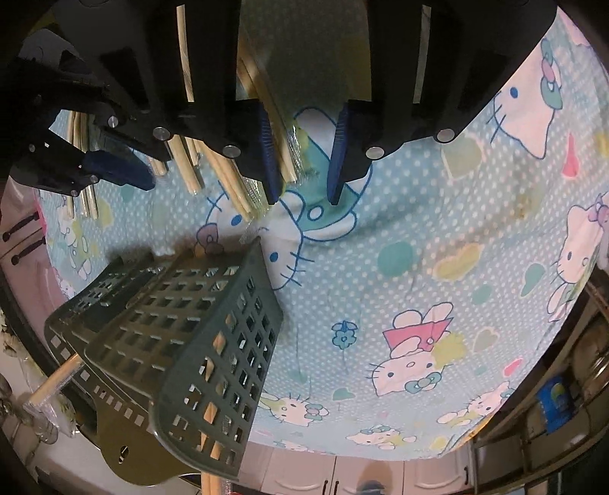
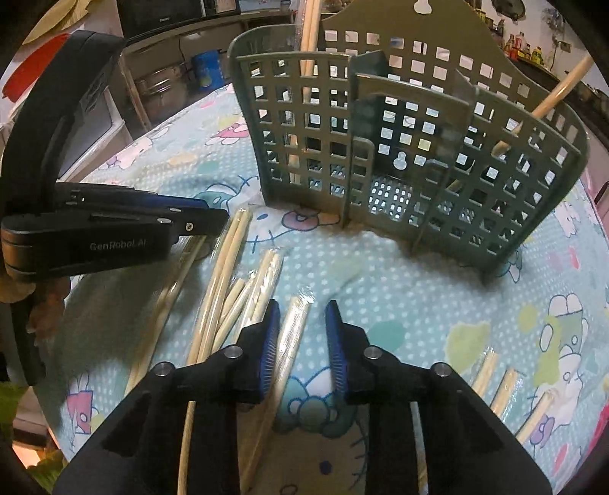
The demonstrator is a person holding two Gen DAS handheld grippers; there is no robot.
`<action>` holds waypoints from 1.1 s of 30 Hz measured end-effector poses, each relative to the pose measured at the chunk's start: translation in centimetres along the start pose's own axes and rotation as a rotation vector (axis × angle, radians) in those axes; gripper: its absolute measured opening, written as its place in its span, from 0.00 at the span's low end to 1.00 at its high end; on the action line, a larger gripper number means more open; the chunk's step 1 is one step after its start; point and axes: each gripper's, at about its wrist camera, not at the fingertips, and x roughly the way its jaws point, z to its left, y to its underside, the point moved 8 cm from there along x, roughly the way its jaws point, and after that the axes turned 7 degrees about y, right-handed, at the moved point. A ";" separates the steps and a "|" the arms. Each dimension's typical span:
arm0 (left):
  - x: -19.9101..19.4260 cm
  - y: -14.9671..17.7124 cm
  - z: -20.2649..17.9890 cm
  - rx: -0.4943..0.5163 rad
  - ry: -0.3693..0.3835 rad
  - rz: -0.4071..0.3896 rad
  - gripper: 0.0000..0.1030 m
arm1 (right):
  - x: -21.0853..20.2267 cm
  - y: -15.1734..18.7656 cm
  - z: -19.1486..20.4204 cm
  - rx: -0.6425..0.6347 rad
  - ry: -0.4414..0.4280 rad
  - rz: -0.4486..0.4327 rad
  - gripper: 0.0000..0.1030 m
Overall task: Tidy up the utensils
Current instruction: 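Grasp another wrapped chopstick pair with the right gripper, then lift the chopsticks upright with the right gripper over the caddy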
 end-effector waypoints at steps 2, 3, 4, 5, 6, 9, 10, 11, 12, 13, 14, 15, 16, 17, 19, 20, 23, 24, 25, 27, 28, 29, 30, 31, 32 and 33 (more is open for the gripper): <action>0.1 -0.2 0.1 -0.005 0.005 0.001 0.16 | 0.2 -0.3 -0.3 0.016 -0.014 0.012 0.19; 0.1 -0.2 0.3 -0.011 0.008 0.001 0.13 | 0.3 -0.5 -0.5 0.022 -0.020 0.017 0.17; 0.0 -0.3 0.5 -0.020 0.011 0.001 0.11 | 0.3 -0.6 -0.6 0.025 -0.023 0.019 0.14; 0.0 -0.3 0.6 -0.025 0.015 0.002 0.10 | 0.2 -0.7 -0.7 0.029 -0.028 0.021 0.13; 0.1 -0.4 0.8 -0.027 0.017 0.002 0.08 | 0.1 -0.7 -0.8 0.033 -0.035 0.023 0.12; -0.3 -0.3 0.9 -0.035 0.022 -0.005 0.05 | -0.5 -0.9 -1.3 0.062 -0.066 0.014 0.11; -0.5 -0.2 0.9 -0.040 0.027 -0.011 0.05 | -0.9 -0.9 -1.5 0.074 -0.076 0.008 0.11; -0.8 -0.2 0.9 -0.042 0.031 -0.020 0.05 | -1.4 -1.0 -1.7 0.089 -0.087 -0.005 0.11; -1.2 -0.3 0.9 -0.043 0.037 -0.033 0.05 | -1.9 -1.2 -1.8 0.098 -0.094 -0.022 0.11; -1.7 -0.3 0.9 -0.045 0.045 -0.049 0.05 | -2.5 -1.2 -2.3 0.103 -0.101 -0.038 0.11; -2.1 -0.4 0.8 -0.049 0.052 -0.061 0.05 | -3.2 -1.3 -2.4 0.109 -0.105 -0.057 0.11; -2.5 -0.4 0.7 -0.054 0.061 -0.073 0.05 | -4.0 -1.4 -2.5 0.114 -0.109 -0.077 0.11; -3.1 -0.6 0.5 -0.055 0.071 -0.088 0.05 | -4.6 -1.6 -2.6 0.118 -0.111 -0.091 0.11; -3.6 -0.7 0.3 -0.054 0.075 -0.101 0.05 | -5.4 -1.7 -2.8 0.121 -0.115 -0.113 0.11; -4.9 -1.1 0.0 -0.045 0.077 -0.133 0.05 | -7.0 -2.2 -3.0 0.123 -0.116 -0.158 0.11; -5.7 -1.3 -0.3 -0.036 0.078 -0.152 0.04 | -7.8 -2.3 -3.1 0.125 -0.116 -0.177 0.11; -7.7 -1.8 -1.4 -0.014 0.082 -0.198 0.04 | -9.9 -2.8 -3.5 0.135 -0.115 -0.231 0.11; -8.3 -1.9 -1.7 -0.008 0.084 -0.212 0.04 | -10.4 -2.9 -3.7 0.138 -0.114 -0.244 0.11; -9.1 -2.2 -2.2 0.002 0.086 -0.232 0.04 | -11.2 -3.1 -3.8 0.144 -0.113 -0.266 0.11; -10.0 -2.6 -2.8 0.012 0.094 -0.257 0.04 | -12.8 -3.2 -4.3 0.151 -0.110 -0.306 0.11; -10.7 -2.8 -3.3 0.020 0.098 -0.276 0.04 | -13.3 -3.4 -4.3 0.155 -0.107 -0.322 0.11; -11.2 -2.9 -3.6 0.026 0.099 -0.287 0.04 | -14.2 -3.4 -4.6 0.160 -0.103 -0.343 0.11; -11.7 -3.1 -4.0 0.035 0.099 -0.300 0.04 | -14.7 -3.7 -4.7 0.164 -0.100 -0.357 0.11; -12.3 -3.3 -4.6 0.044 0.101 -0.317 0.04 | -15.5 -3.7 -5.0 0.169 -0.095 -0.379 0.11; -12.8 -3.4 -4.9 0.051 0.101 -0.326 0.04 | -16.3 -3.8 -5.2 0.173 -0.092 -0.400 0.11; -13.2 -3.5 -5.3 0.059 0.103 -0.336 0.04 | -16.9 -3.9 -5.4 0.177 -0.082 -0.422 0.11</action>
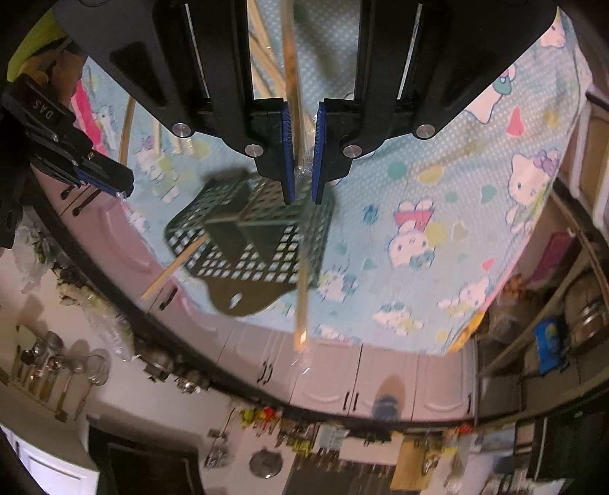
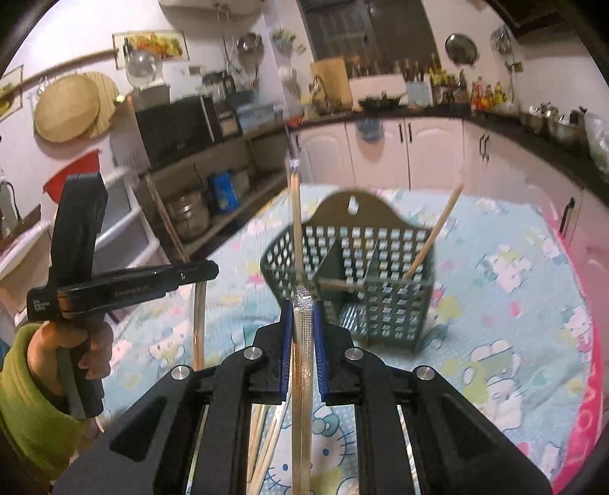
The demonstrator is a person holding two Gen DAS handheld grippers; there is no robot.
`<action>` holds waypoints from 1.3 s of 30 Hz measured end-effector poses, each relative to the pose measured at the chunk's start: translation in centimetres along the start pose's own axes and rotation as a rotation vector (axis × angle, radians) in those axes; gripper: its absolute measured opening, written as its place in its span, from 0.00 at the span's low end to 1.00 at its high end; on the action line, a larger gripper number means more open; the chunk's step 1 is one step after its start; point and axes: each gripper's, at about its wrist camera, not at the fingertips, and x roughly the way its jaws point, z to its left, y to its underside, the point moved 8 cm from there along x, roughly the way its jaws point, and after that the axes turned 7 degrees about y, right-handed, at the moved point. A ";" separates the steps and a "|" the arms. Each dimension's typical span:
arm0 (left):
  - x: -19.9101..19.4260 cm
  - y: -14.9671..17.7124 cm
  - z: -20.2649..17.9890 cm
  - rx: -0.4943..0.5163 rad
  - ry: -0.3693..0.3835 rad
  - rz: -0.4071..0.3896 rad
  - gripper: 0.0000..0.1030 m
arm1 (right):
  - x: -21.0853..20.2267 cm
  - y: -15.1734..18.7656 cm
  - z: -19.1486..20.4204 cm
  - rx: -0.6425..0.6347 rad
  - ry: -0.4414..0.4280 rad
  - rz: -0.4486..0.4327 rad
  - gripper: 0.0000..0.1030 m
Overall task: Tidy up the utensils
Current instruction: 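Lift the chopsticks upright with the right gripper over the caddy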
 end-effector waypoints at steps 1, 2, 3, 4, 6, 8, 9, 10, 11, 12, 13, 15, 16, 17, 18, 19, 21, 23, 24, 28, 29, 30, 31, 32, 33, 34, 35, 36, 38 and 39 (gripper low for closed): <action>-0.3 -0.4 -0.5 0.007 0.005 -0.013 0.04 | -0.5 -0.2 -0.2 0.001 0.005 -0.017 0.11; -0.4 -0.6 -0.8 0.013 0.007 -0.020 0.04 | -1.0 -0.6 -0.4 0.004 0.009 -0.036 0.11; -0.6 -0.9 -1.2 0.020 0.009 -0.030 0.04 | -1.5 -0.9 -0.5 0.007 0.014 -0.055 0.11; -0.8 -1.3 -1.6 0.027 0.012 -0.039 0.04 | -1.6 -1.1 -0.7 0.008 0.018 -0.068 0.11; -1.1 -1.7 -2.1 0.037 0.019 -0.052 0.04 | -2.4 -1.5 -0.7 0.010 0.032 -0.105 0.11; -1.4 -2.4 -2.7 0.046 0.024 -0.072 0.04 | -3.4 -2.2 -1.2 0.017 0.044 -0.146 0.11; -1.4 -2.7 -3.0 0.048 0.026 -0.080 0.04 | -3.4 -2.4 -1.3 0.022 0.046 -0.158 0.11; -1.4 -3.3 -3.3 0.048 0.030 -0.089 0.04 | -3.5 -2.7 -1.6 0.026 0.052 -0.169 0.11; -1.5 -3.7 -3.5 0.050 0.033 -0.097 0.04 | -3.6 -2.9 -1.8 0.030 0.058 -0.177 0.11; -1.6 -4.1 -3.8 0.055 0.034 -0.104 0.04 | -3.6 -3.2 -2.1 0.037 0.064 -0.185 0.11; -1.6 -4.5 -4.1 0.059 0.036 -0.111 0.04 | -3.7 -3.4 -2.4 0.044 0.068 -0.191 0.11; -1.8 -5.2 -4.7 0.070 0.044 -0.125 0.03 | -3.8 -3.8 -2.8 0.052 0.073 -0.201 0.11; -1.9 -5.7 -5.0 0.075 0.046 -0.132 0.03 | -3.9 -4.0 -3.0 0.052 0.079 -0.208 0.11; -1.9 -6.2 -5.2 0.080 0.052 -0.141 0.03 | -4.0 -4.2 -3.2 0.052 0.085 -0.213 0.11; -1.9 -6.7 -5.6 0.086 0.055 -0.148 0.03 | -4.0 -4.6 -3.5 0.055 0.091 -0.219 0.11; -1.9 -7.3 -5.9 0.091 0.059 -0.157 0.03 | -4.1 -4.8 -3.8 0.058 0.094 -0.224 0.11; -1.9 -8.1 -6.5 0.099 0.067 -0.169 0.03 | -4.0 -5.6 -4.3 0.060 0.105 -0.238 0.11; -1.8 -9.0 -7.1 0.108 0.074 -0.180 0.03 | -4.1 -6.2 -4.4 0.059 0.107 -0.252 0.11; -1.8 -9.4 -7.3 0.112 0.077 -0.185 0.03 | -4.0 -6.6 -4.5 0.055 0.111 -0.261 0.11; -1.6 -11.2 -8.3 0.122 0.093 -0.209 0.03 | -3.7 -8.3 -4.7 0.033 0.128 -0.297 0.11; -1.6 -11.6 -8.4 0.122 0.096 -0.214 0.03 | -3.6 -8.9 -4.7 0.028 0.131 -0.308 0.11; -1.6 -12.0 -8.7 0.124 0.102 -0.220 0.03 | -3.5 -9.5 -4.8 0.023 0.136 -0.321 0.11; -1.6 -12.6 -9.1 0.130 0.108 -0.230 0.03 | -3.3 -10.0 -4.8 0.019 0.138 -0.331 0.11; -1.7 -12.9 -9.3 0.134 0.109 -0.236 0.03 | -3.2 -10.4 -4.8 0.015 0.140 -0.340 0.11; -1.8 -13.4 -9.6 0.141 0.111 -0.246 0.03 | -3.2 -10.9 -4.9 0.011 0.144 -0.350 0.11; -1.8 -13.9 -9.9 0.148 0.112 -0.254 0.03 | -3.0 -11.6 -4.9 0.002 0.149 -0.370 0.11; -1.8 -14.2 -10.0 0.153 0.113 -0.259 0.03 | -2.9 -12.1 -4.9 -0.004 0.150 -0.381 0.11; -1.7 -14.6 -10.2 0.156 0.113 -0.266 0.03 | -2.7 -12.6 -5.0 -0.007 0.153 -0.393 0.11; -1.5 -15.1 -10.2 0.163 0.107 -0.274 0.03 | -2.3 -13.5 -5.0 -0.007 0.155 -0.410 0.11; -1.4 -15.3 -10.2 0.162 0.108 -0.277 0.03 | -2.0 -13.9 -5.0 -0.007 0.153 -0.418 0.11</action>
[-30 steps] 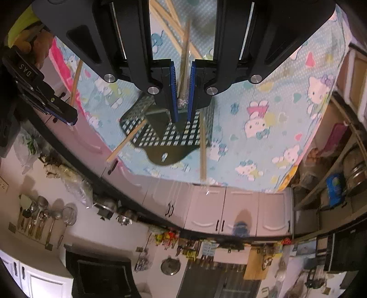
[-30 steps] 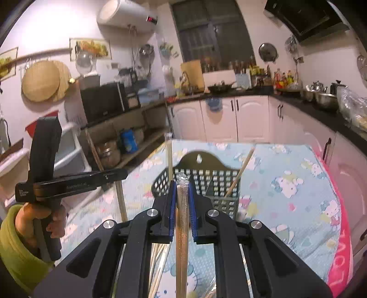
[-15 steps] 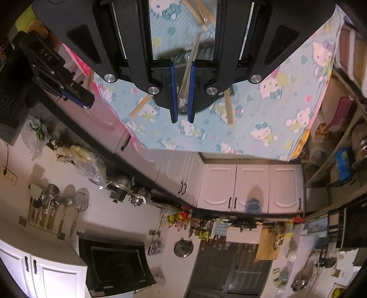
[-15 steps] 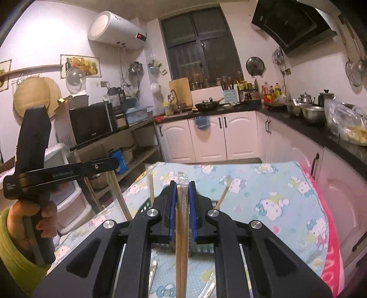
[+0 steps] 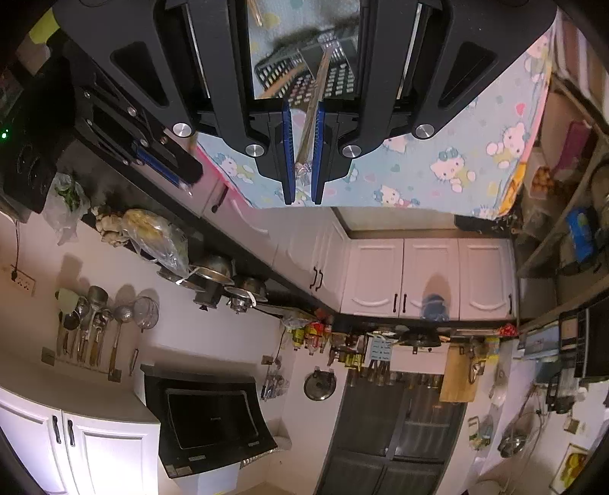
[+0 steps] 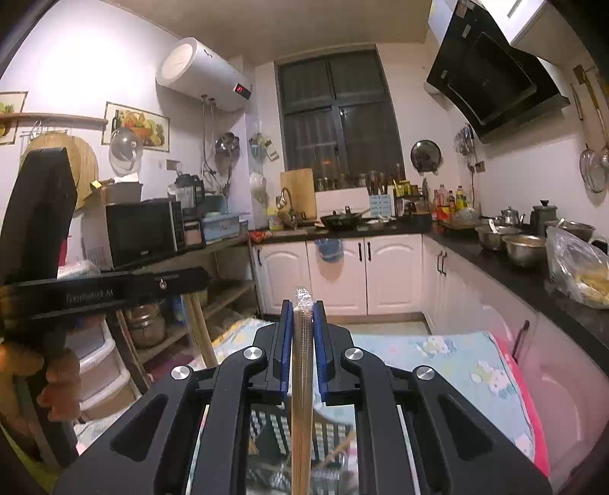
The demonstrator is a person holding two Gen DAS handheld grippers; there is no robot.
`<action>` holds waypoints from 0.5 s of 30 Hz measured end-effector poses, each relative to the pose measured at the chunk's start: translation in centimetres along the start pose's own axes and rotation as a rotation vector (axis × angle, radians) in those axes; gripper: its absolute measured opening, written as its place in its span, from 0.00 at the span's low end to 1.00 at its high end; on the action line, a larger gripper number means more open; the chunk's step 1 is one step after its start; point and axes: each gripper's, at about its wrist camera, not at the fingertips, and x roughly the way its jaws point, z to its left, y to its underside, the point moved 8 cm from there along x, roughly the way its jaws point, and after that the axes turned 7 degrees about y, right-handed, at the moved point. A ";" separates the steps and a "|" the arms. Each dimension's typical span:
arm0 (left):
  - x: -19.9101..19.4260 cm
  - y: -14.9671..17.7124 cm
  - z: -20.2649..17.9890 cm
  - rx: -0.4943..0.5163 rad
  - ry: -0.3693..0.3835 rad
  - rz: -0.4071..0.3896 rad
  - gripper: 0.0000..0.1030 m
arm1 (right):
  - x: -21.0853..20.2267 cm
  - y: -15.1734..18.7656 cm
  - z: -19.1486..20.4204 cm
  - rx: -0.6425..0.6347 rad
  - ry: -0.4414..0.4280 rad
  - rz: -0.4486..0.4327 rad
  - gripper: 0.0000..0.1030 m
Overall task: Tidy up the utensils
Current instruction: 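Lift the chopsticks upright with the right gripper over the caddy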
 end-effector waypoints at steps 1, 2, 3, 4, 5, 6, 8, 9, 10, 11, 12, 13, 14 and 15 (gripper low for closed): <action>0.3 0.0 0.1 -0.003 0.001 0.000 0.03 | 0.5 -0.3 0.1 0.000 0.003 -0.009 0.11; 0.5 0.0 0.3 -0.008 0.001 0.000 0.03 | 1.0 -0.5 0.1 -0.002 0.003 -0.014 0.11; 0.7 -0.1 0.4 -0.011 0.001 -0.001 0.03 | 1.5 -0.7 0.1 -0.003 0.004 -0.022 0.11; 0.9 0.0 0.6 -0.016 0.001 -0.001 0.03 | 1.8 -0.9 0.2 -0.003 0.005 -0.029 0.11; 1.2 0.1 0.8 -0.025 0.005 -0.001 0.03 | 2.2 -1.1 0.2 -0.002 0.003 -0.035 0.11; 1.4 0.3 1.1 -0.033 0.007 -0.001 0.03 | 2.5 -1.2 0.2 0.000 0.003 -0.039 0.11; 1.9 0.6 1.5 -0.044 0.011 0.001 0.03 | 3.3 -1.5 0.3 0.000 0.008 -0.055 0.11; 2.1 0.7 1.7 -0.053 0.015 0.000 0.03 | 3.6 -1.6 0.3 -0.001 0.012 -0.064 0.11; 2.3 0.9 1.8 -0.058 0.019 0.001 0.03 | 3.9 -1.6 0.3 0.000 0.016 -0.071 0.11; 2.4 1.1 2.0 -0.059 0.019 0.003 0.03 | 4.1 -1.6 0.3 0.002 0.015 -0.077 0.11; 2.6 1.3 2.2 -0.056 0.014 0.004 0.03 | 4.4 -1.7 0.3 0.005 0.016 -0.084 0.11; 2.8 1.5 2.3 -0.055 0.012 0.005 0.03 | 4.6 -1.6 0.3 0.006 0.020 -0.089 0.11; 3.0 1.6 2.4 -0.056 0.012 0.007 0.03 | 4.8 -1.6 0.2 0.004 0.026 -0.094 0.11; 3.2 1.8 2.5 -0.060 0.014 0.009 0.03 | 5.2 -1.5 0.2 0.003 0.032 -0.099 0.11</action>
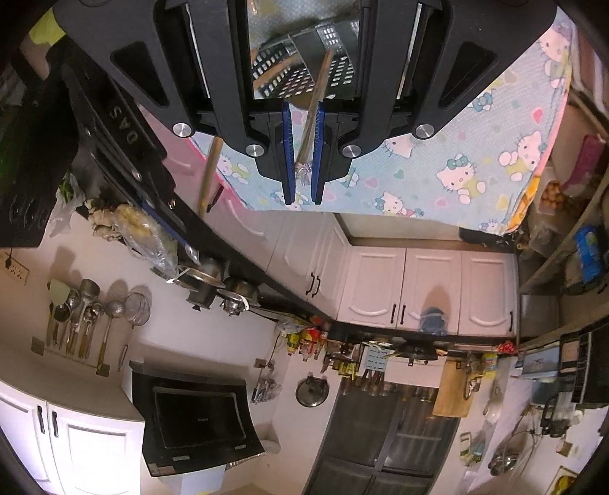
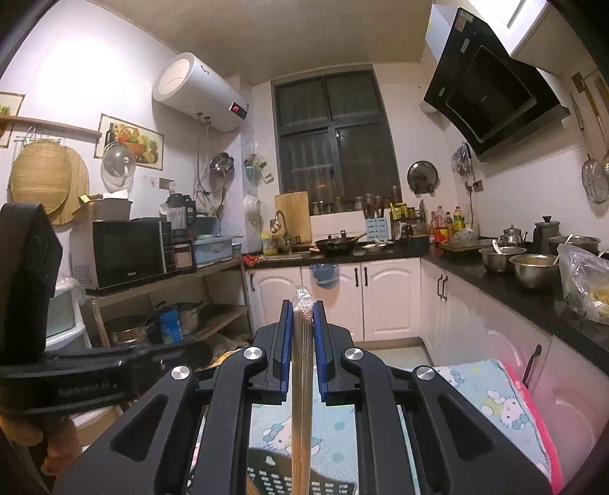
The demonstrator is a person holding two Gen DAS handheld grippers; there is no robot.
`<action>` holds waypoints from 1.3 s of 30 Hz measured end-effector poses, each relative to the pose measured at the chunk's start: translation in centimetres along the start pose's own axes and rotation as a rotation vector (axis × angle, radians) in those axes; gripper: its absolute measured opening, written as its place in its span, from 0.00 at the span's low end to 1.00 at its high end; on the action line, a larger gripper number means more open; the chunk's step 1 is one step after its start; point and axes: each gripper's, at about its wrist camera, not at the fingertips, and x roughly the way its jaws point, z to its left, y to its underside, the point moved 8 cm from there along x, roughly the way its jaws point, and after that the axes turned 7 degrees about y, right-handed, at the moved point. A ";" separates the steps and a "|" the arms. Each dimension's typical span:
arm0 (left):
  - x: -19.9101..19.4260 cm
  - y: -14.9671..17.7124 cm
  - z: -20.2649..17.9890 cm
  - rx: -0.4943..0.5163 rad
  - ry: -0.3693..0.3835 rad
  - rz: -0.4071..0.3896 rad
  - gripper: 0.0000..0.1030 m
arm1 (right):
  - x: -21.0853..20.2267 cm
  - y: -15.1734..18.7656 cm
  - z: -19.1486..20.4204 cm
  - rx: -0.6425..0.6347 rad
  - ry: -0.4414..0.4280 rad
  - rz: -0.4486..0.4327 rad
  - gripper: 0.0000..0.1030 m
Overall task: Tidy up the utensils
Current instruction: 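Lift the chopsticks upright with the right gripper over the caddy, then lower the chopsticks into the caddy and open the right gripper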
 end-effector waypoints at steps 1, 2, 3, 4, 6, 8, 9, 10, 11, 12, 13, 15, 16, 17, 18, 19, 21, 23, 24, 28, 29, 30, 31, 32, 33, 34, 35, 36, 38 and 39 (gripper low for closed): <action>0.2 0.2 0.1 -0.005 0.004 0.003 0.03 | 0.2 0.1 -0.1 0.002 0.004 -0.002 0.11; 0.3 0.4 0.2 -0.006 0.005 0.005 0.03 | 0.5 0.3 -0.2 0.006 0.008 -0.004 0.11; 0.5 0.6 0.4 -0.009 0.005 0.008 0.03 | 0.8 0.5 -0.3 0.010 0.012 -0.005 0.11; 0.6 0.7 0.5 -0.014 0.008 0.008 0.03 | 1.0 0.7 -0.3 0.012 0.016 -0.005 0.11; 0.9 1.3 0.9 -0.025 0.015 0.015 0.03 | 1.5 1.3 -0.6 0.017 0.026 -0.003 0.11; 1.2 1.9 1.1 -0.029 0.016 0.022 0.04 | 1.9 1.7 -0.9 0.022 0.041 -0.007 0.11; 1.3 2.2 1.3 -0.032 0.017 0.025 0.04 | 2.2 2.0 -1.0 0.026 0.048 -0.008 0.11; 1.5 2.5 1.4 -0.036 0.017 0.029 0.04 | 2.3 2.2 -1.2 0.029 0.058 -0.010 0.11; 1.5 2.7 1.5 -0.038 0.016 0.032 0.04 | 2.5 2.5 -1.4 0.032 0.069 -0.013 0.11; 1.6 3.0 1.7 -0.041 0.015 0.035 0.04 | 2.7 2.7 -1.6 0.037 0.076 -0.014 0.11; 1.7 3.3 1.9 -0.045 0.015 0.038 0.04 | 2.9 3.0 -1.8 0.041 0.085 -0.016 0.11; 1.8 3.7 1.9 -0.045 0.014 0.043 0.04 | 3.1 3.5 -2.1 0.047 0.096 -0.019 0.11; 1.9 4.1 1.9 -0.039 0.010 0.047 0.04 | 3.3 3.8 -2.2 0.049 0.105 -0.021 0.11; 1.9 4.3 1.9 -0.031 0.006 0.049 0.04 | 3.5 4.1 -2.3 0.049 0.111 -0.021 0.11; 1.9 4.5 1.8 -0.021 -0.001 0.050 0.04 | 3.6 4.3 -2.4 0.049 0.116 -0.023 0.11; 1.9 4.8 1.8 -0.013 -0.005 0.053 0.04 | 3.8 4.5 -2.4 0.050 0.117 -0.023 0.11; 2.1 5.1 1.8 -0.007 -0.009 0.056 0.04 | 4.1 4.9 -2.5 0.051 0.125 -0.021 0.11; 2.1 5.4 1.8 0.006 -0.019 0.055 0.04 | 4.4 5.3 -2.6 0.054 0.124 -0.016 0.11; 2.1 5.5 1.8 0.010 -0.022 0.055 0.04 | 4.5 5.5 -2.5 0.052 0.122 -0.013 0.11; 2.3 6.1 2.0 0.008 -0.029 0.058 0.04 | 4.6 6.4 -2.5 0.043 0.114 -0.006 0.11; 2.5 6.2 2.0 0.009 -0.031 0.060 0.04 | 4.6 6.7 -2.6 0.042 0.115 -0.004 0.11; 2.5 6.3 2.0 0.010 -0.031 0.063 0.04 | 4.5 7.0 -2.6 0.039 0.117 -0.002 0.11; 2.6 6.5 2.0 0.009 -0.030 0.064 0.04 | 4.4 7.2 -2.6 0.037 0.113 0.002 0.11; 2.6 6.6 2.1 0.013 -0.033 0.064 0.04 | 4.4 7.6 -2.8 0.037 0.113 0.008 0.11; 2.5 6.6 2.1 0.015 -0.034 0.062 0.04 | 4.3 7.9 -2.9 0.038 0.114 0.016 0.11; 2.5 6.6 2.1 0.019 -0.038 0.059 0.04 | 4.2 8.1 -3.1 0.042 0.112 0.025 0.11; 2.4 6.7 2.2 0.018 -0.037 0.059 0.04 | 4.1 8.3 -3.2 0.047 0.112 0.032 0.11; 2.4 6.8 2.3 0.015 -0.036 0.058 0.04 | 3.9 8.6 -3.4 0.053 0.111 0.040 0.11; 2.3 6.9 2.4 0.014 -0.039 0.057 0.04 | 3.5 8.9 -3.5 0.052 0.103 0.053 0.11; 2.3 6.9 2.4 0.013 -0.039 0.057 0.04 | 3.3 9.0 -3.6 0.048 0.100 0.061 0.11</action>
